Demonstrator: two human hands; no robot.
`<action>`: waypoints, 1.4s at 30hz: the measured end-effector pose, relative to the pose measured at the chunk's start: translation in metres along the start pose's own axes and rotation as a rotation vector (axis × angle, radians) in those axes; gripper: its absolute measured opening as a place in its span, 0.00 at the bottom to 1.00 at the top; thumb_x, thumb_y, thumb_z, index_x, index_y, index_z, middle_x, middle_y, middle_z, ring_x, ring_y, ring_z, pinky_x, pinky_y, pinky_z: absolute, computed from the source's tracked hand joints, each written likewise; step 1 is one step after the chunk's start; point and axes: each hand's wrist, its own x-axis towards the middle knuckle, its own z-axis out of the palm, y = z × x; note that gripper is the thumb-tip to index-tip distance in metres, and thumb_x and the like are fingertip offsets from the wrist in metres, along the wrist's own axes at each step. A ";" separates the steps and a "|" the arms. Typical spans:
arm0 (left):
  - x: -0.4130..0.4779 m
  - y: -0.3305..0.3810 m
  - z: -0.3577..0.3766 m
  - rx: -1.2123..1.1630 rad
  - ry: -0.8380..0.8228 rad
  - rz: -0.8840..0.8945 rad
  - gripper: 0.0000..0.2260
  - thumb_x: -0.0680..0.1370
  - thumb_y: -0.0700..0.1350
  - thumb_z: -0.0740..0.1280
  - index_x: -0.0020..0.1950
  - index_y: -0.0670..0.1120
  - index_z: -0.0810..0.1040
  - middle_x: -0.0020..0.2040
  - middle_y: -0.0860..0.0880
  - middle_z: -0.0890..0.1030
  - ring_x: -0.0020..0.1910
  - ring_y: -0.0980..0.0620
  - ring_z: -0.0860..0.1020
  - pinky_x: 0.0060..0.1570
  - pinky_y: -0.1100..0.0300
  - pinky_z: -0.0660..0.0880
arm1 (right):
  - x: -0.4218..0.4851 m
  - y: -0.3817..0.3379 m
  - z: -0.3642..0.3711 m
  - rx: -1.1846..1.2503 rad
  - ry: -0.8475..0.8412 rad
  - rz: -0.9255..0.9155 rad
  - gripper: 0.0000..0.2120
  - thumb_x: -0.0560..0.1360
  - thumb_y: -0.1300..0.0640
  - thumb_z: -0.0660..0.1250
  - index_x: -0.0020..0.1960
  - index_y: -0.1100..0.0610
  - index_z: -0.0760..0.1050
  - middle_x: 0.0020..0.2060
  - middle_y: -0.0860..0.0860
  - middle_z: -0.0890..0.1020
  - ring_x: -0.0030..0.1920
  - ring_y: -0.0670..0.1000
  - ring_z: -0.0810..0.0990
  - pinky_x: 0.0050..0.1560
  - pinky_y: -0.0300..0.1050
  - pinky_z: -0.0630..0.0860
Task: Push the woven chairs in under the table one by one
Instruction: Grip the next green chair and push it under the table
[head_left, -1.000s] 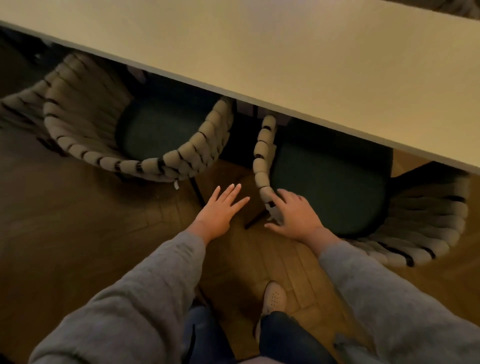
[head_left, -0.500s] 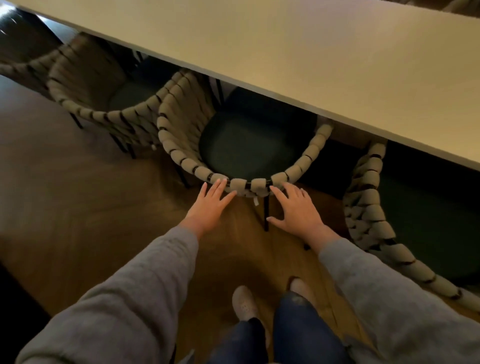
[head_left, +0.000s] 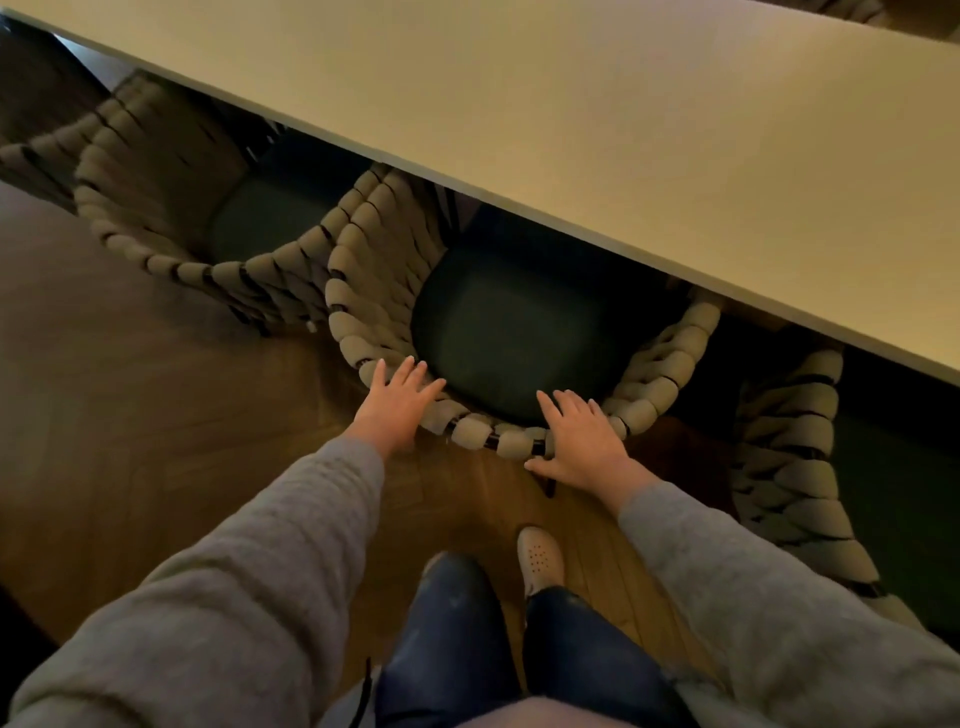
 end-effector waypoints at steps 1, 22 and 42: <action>0.007 -0.006 0.000 0.013 -0.027 0.018 0.38 0.78 0.41 0.66 0.80 0.51 0.47 0.80 0.44 0.48 0.78 0.43 0.43 0.74 0.38 0.45 | 0.005 -0.001 0.002 0.007 -0.027 -0.003 0.47 0.73 0.38 0.68 0.80 0.53 0.44 0.78 0.55 0.56 0.78 0.56 0.52 0.76 0.56 0.50; 0.083 -0.099 0.002 0.128 -0.078 0.462 0.20 0.80 0.44 0.63 0.71 0.55 0.69 0.60 0.51 0.78 0.58 0.51 0.76 0.63 0.53 0.72 | 0.050 -0.083 0.011 -0.074 -0.202 0.474 0.16 0.76 0.53 0.64 0.63 0.46 0.73 0.49 0.49 0.80 0.56 0.54 0.78 0.70 0.65 0.58; 0.039 -0.054 0.021 0.110 -0.087 0.549 0.21 0.80 0.43 0.64 0.72 0.54 0.68 0.60 0.50 0.78 0.58 0.51 0.76 0.62 0.56 0.73 | -0.019 -0.084 0.035 -0.077 -0.145 0.533 0.12 0.76 0.53 0.65 0.60 0.46 0.74 0.49 0.48 0.80 0.58 0.54 0.77 0.70 0.62 0.58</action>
